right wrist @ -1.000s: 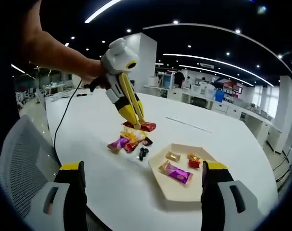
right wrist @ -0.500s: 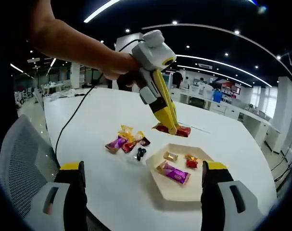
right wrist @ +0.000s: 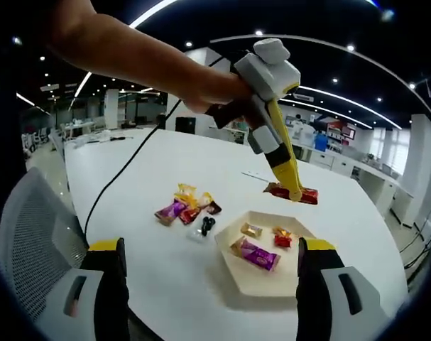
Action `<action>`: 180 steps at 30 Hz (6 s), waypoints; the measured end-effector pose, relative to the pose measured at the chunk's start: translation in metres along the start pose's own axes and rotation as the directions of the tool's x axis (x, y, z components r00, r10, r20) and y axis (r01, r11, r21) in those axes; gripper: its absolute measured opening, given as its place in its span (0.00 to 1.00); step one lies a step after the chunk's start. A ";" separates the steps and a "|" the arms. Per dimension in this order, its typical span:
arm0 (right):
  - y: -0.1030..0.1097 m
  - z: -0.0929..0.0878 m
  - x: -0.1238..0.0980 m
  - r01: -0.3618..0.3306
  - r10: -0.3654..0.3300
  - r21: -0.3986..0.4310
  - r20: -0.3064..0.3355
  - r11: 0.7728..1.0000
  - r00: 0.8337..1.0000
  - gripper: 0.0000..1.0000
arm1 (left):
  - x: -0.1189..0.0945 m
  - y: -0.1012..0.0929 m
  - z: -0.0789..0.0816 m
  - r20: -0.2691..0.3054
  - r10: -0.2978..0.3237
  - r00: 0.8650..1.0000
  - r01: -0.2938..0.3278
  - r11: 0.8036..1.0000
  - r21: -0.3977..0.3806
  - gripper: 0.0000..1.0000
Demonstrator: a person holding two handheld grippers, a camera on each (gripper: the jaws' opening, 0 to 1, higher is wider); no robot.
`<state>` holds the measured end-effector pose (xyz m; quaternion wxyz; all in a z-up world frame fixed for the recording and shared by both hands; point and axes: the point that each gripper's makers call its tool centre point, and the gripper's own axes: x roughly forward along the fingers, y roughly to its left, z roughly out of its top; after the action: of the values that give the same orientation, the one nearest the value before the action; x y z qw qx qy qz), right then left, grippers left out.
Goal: Place the target food into the container with the food tongs after gripping and lifting it, then release it inside without dropping or visibly crushing the food.
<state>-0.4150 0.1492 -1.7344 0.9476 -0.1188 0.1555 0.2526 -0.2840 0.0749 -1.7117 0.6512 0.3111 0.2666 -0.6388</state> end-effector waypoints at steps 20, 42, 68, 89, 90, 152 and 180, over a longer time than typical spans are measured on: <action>-0.001 -0.003 0.000 -0.003 0.003 0.019 -0.010 1.000 1.000 0.98 | 0.017 -0.001 0.009 0.001 -0.007 1.000 0.007 0.999 0.043 0.22; 0.009 -0.004 0.003 -0.072 0.072 0.039 -0.009 0.997 0.997 0.99 | -0.066 0.019 -0.040 0.096 0.156 0.983 -0.144 0.982 -0.124 0.25; 0.011 0.002 0.000 -0.094 0.092 0.064 0.030 0.994 0.995 1.00 | -0.174 -0.008 -0.193 0.108 0.365 0.925 -0.307 0.882 -0.357 0.26; 0.014 0.004 0.000 -0.089 0.087 0.044 0.038 0.995 0.995 0.99 | -0.117 -0.034 -0.216 0.032 0.479 0.877 -0.401 0.767 -0.501 0.26; 0.014 0.004 -0.001 -0.085 0.083 0.040 0.040 0.996 0.996 0.99 | -0.112 -0.033 -0.217 0.020 0.481 0.876 -0.407 0.762 -0.504 0.26; 0.007 -0.001 0.001 -0.051 0.051 0.034 0.013 0.998 0.999 0.99 | -0.103 -0.022 -0.263 -0.076 0.310 0.948 -0.312 0.850 -0.423 0.18; 0.018 0.006 0.001 -0.116 0.115 0.025 0.049 0.993 0.992 1.00 | -0.155 -0.013 -0.217 -0.045 0.155 0.987 -0.161 0.939 -0.304 0.18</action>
<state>-0.4223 0.1661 -1.7319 0.9363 -0.0904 0.1431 0.3077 -0.2922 0.3401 -1.7410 0.7380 0.2331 0.3434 -0.5321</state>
